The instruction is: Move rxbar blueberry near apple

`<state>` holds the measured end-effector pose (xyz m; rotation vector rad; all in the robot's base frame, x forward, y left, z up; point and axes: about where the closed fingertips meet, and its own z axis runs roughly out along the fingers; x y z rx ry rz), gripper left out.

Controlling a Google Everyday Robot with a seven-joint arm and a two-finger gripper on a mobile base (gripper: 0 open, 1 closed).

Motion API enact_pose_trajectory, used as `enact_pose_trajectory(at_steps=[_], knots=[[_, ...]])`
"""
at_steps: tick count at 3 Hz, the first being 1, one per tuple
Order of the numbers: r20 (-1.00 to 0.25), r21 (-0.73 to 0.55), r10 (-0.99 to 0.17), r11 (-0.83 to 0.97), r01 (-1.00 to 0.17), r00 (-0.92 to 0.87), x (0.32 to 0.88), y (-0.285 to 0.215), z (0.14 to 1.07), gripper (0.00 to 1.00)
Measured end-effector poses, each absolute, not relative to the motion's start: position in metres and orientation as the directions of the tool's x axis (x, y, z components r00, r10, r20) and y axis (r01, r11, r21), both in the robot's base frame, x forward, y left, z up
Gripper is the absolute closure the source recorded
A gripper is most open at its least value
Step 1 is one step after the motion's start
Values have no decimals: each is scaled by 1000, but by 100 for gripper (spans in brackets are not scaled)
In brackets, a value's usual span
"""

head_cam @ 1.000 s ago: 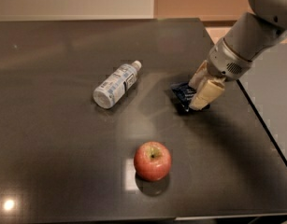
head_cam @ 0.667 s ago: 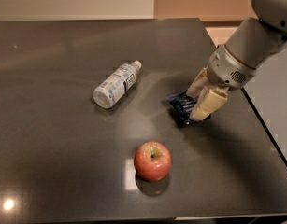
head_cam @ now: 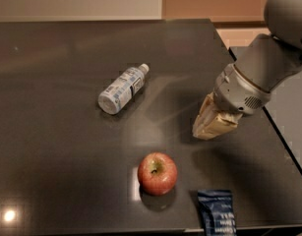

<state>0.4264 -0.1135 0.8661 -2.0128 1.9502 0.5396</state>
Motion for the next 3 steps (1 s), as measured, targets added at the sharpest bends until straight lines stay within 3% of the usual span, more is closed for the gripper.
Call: enact_pose_trajectory(at_steps=[1,3], knots=[[-466,57,-884,-76,-996,41,413,-107,865,84],[-476,34,-879,-68,-997,44,418,-107,868,37]])
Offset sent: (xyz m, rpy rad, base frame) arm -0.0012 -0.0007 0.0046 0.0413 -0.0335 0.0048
